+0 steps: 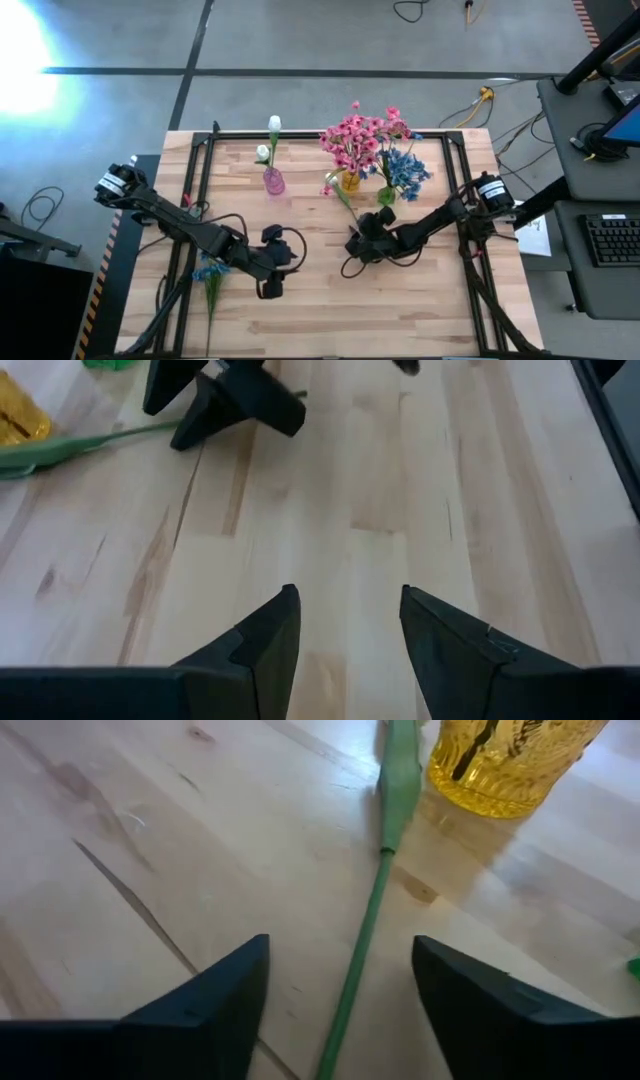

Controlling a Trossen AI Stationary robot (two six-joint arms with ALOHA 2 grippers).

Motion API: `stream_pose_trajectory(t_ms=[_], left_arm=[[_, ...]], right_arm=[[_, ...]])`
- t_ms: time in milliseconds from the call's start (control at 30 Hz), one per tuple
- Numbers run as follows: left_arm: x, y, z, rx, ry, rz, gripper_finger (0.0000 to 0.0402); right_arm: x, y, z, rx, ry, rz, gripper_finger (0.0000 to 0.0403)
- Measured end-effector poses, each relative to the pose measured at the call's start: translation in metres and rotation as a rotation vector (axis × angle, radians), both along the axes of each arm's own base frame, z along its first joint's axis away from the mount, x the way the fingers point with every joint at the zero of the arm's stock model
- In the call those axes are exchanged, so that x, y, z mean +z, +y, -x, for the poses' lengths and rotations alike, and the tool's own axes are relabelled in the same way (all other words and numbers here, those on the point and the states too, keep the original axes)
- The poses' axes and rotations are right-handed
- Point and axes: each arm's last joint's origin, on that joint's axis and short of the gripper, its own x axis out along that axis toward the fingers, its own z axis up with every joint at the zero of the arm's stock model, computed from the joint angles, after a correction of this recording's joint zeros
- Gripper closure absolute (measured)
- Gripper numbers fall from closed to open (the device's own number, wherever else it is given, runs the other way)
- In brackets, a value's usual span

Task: Sort flowers into vase by color
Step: Put the white tulip into the violet vase

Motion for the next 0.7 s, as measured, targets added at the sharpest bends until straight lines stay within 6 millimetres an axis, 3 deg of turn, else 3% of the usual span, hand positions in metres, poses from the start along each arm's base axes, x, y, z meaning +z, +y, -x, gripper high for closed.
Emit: stream_pose_trajectory(t_ms=[433,700], left_arm=[[-0.001,0.0,0.001,0.014,0.009,0.008,0.0242],[0.0,0.0,0.001,0.016,0.008,0.011,0.0242]], right_arm=[[-0.001,0.001,0.0,0.032,0.004,-0.058,0.0335],[-0.001,0.011,0.001,0.075,-0.001,-0.094,0.0387]])
